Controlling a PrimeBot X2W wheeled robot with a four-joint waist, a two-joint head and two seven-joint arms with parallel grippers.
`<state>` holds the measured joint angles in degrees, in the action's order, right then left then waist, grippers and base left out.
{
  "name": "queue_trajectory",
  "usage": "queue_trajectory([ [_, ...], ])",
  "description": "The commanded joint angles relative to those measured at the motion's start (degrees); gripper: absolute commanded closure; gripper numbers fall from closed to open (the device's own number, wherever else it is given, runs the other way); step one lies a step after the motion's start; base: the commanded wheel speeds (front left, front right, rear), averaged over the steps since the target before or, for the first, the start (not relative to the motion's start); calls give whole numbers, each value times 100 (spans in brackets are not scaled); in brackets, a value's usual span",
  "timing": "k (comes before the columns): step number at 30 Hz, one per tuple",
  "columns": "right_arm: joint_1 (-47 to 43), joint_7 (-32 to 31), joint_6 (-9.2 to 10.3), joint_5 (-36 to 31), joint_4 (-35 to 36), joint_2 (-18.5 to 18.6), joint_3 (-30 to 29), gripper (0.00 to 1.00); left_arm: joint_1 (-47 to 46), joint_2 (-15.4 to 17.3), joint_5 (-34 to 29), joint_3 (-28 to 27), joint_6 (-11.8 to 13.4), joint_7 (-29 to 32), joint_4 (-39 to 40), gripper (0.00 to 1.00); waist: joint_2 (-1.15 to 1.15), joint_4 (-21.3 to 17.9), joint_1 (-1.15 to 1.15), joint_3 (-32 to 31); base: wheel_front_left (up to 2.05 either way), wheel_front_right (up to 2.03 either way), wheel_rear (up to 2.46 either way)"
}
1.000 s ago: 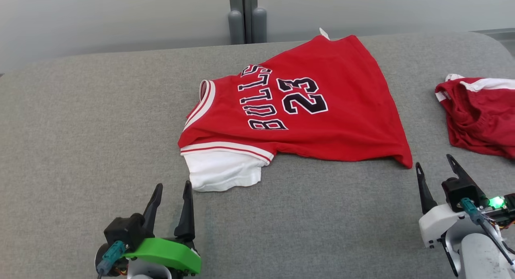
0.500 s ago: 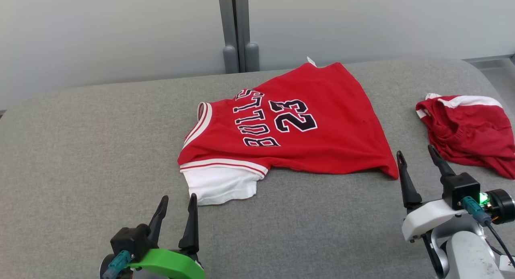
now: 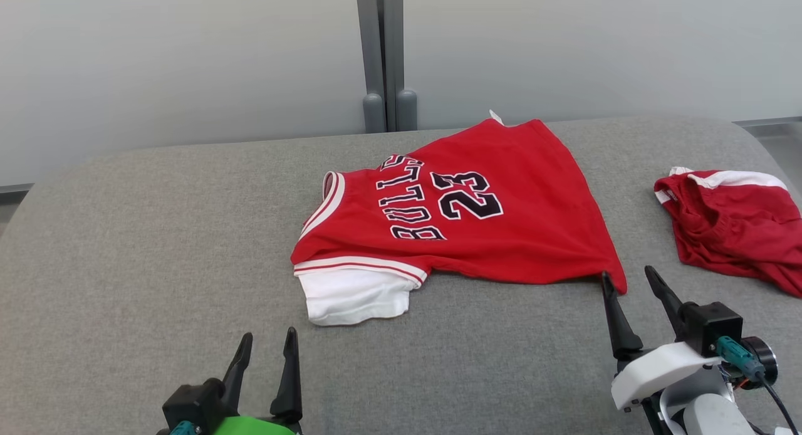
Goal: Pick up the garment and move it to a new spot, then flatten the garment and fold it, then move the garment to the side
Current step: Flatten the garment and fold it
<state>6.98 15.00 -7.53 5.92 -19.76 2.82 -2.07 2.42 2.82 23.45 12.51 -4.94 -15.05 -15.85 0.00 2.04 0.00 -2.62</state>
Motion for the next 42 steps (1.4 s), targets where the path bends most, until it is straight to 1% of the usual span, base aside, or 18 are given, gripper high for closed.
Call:
queue_trajectory([
  [1,-102,24,9,97,-36,18,-8,0,101,15,19,-30,32,-16,17,0,0,-8,0,-10,0,0,0],
  [8,-153,25,9,204,-71,18,52,0,155,15,-54,-80,56,-16,47,0,0,-28,0,-7,0,0,0],
  [25,-68,25,9,199,-92,17,99,0,14,15,-62,30,-3,-16,-159,0,0,-88,0,138,0,0,0],
  [29,-17,25,9,166,-93,17,92,0,-240,15,-192,180,-57,-16,-479,0,0,-129,0,267,0,0,0],
  [34,136,25,9,82,-52,18,152,0,-795,16,-184,316,-135,-9,-1196,0,0,-238,0,616,0,0,0],
  [38,267,25,9,56,-40,18,191,0,-1273,17,-81,316,-181,-9,-1694,0,0,-358,0,903,0,0,0],
  [42,366,25,9,30,-34,18,166,0,-1594,16,18,228,-214,-9,-1950,0,0,-454,0,1116,0,0,0],
])
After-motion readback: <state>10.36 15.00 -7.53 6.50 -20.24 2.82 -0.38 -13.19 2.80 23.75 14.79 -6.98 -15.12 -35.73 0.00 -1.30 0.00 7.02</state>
